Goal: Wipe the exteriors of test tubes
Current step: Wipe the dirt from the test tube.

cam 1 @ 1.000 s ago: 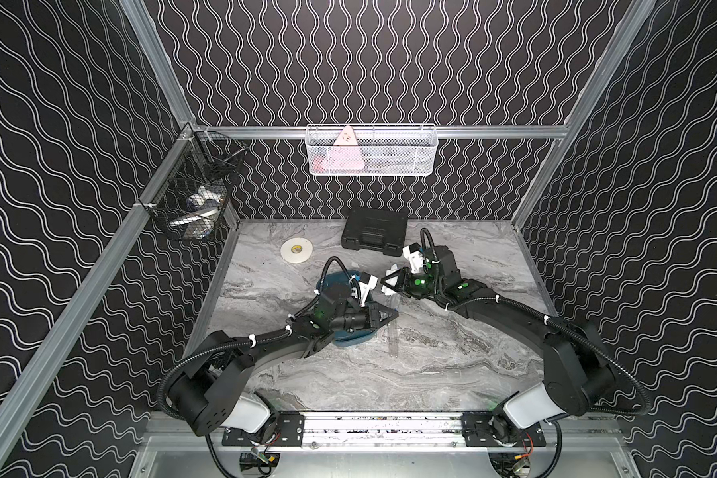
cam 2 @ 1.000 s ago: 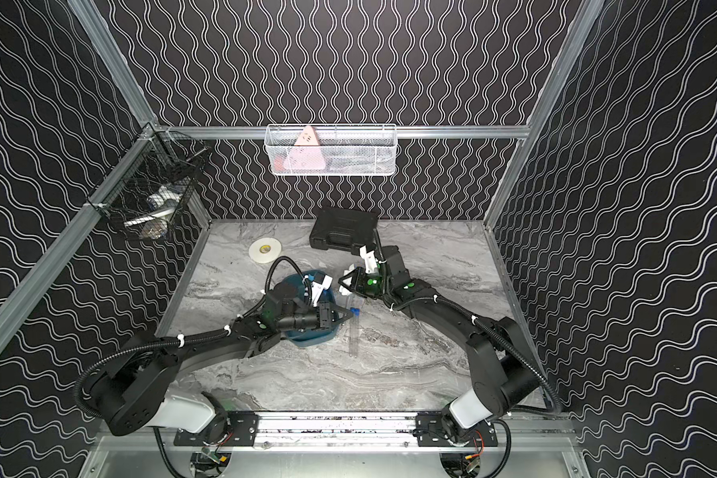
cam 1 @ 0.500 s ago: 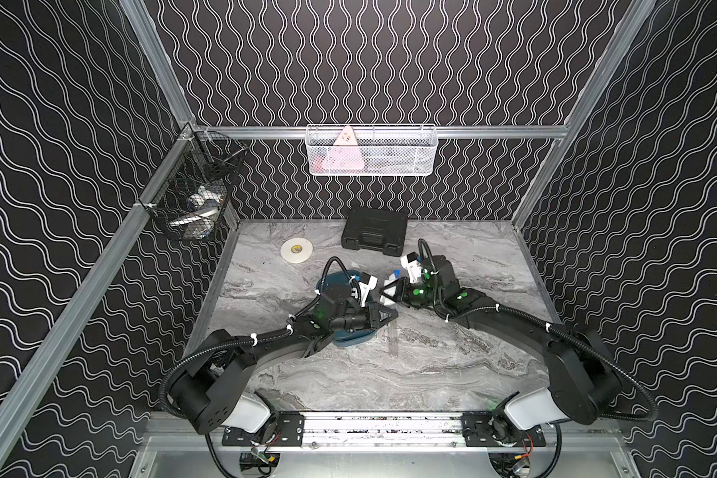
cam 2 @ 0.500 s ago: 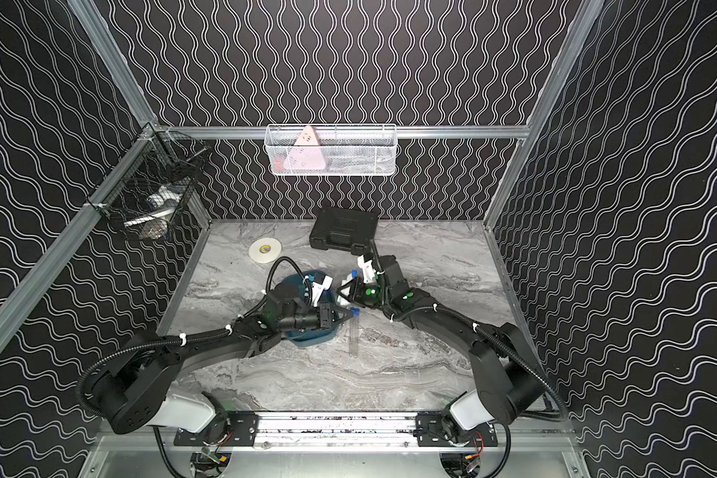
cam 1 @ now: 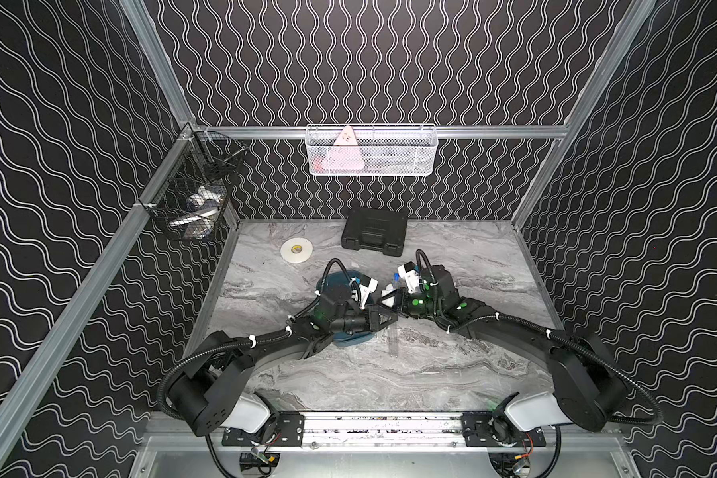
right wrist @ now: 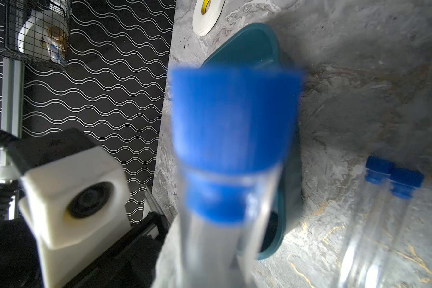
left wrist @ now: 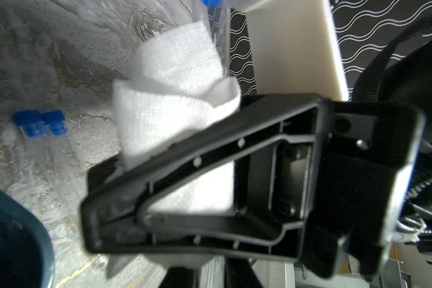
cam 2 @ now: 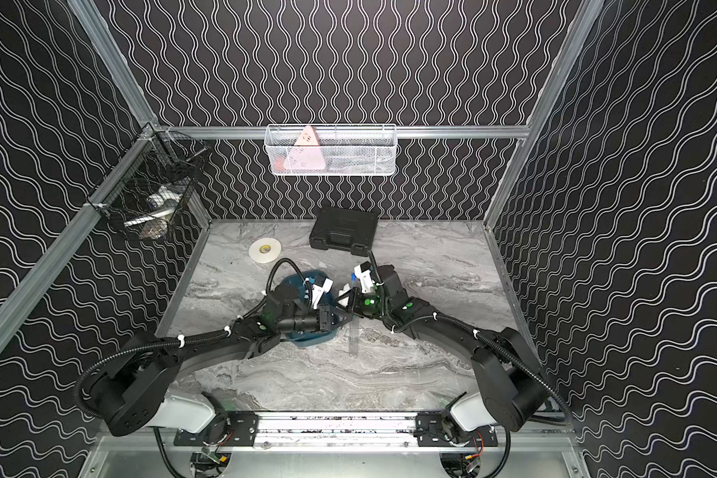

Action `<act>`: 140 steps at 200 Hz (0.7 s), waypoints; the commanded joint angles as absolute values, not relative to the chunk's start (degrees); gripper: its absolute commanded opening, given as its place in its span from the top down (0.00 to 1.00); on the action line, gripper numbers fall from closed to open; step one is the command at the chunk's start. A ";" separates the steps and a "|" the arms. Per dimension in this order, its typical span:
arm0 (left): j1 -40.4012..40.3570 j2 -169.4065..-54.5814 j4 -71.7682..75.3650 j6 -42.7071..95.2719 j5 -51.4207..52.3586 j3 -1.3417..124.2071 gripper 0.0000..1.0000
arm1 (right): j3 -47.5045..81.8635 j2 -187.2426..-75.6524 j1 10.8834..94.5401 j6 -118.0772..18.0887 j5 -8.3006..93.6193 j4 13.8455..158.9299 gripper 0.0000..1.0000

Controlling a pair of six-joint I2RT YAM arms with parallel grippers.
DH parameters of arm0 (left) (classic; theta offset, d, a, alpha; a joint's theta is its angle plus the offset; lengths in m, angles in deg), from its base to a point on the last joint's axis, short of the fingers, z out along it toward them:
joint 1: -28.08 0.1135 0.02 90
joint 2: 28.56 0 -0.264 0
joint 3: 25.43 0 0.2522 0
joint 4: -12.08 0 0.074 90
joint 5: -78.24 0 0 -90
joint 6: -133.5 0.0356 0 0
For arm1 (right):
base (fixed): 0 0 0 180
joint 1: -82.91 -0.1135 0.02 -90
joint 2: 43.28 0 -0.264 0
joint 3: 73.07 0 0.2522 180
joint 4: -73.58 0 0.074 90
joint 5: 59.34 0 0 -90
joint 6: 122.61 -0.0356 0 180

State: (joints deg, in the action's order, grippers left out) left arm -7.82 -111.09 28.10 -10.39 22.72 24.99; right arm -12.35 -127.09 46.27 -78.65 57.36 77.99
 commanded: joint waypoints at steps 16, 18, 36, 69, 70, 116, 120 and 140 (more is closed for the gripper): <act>-7.53 -111.27 32.44 -11.16 21.60 25.14 0.85 | -8.61 -128.61 49.84 -75.38 59.92 78.29 0.82; -7.59 -111.23 32.45 -11.16 21.58 25.08 0.85 | -8.18 -128.86 50.21 -75.25 60.34 78.31 0.82; -7.58 -110.95 32.59 -11.33 21.22 24.98 0.85 | -4.79 -131.67 53.88 -74.50 64.13 77.68 0.82; -7.58 -111.18 33.31 -11.62 21.29 25.15 0.85 | -1.34 -133.94 54.82 -73.27 67.06 79.49 0.82; -7.55 -111.14 33.26 -11.61 21.29 25.15 0.85 | -1.45 -133.92 54.76 -73.37 67.10 79.42 0.82; -7.55 -110.93 32.08 -10.91 21.03 25.42 0.85 | -11.11 -129.60 48.11 -77.05 63.92 74.76 0.82; -7.59 -110.92 32.08 -10.96 21.02 25.42 0.85 | -11.61 -129.34 47.59 -77.16 63.69 74.52 0.82; -7.51 -111.51 32.86 -11.48 20.95 25.34 0.85 | -13.57 -128.46 46.62 -77.62 62.80 73.73 0.82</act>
State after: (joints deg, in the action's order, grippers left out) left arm -7.65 -111.15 28.58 -10.50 22.13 25.02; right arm -11.76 -129.50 47.82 -77.23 63.83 75.59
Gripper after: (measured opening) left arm 0.160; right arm 0.183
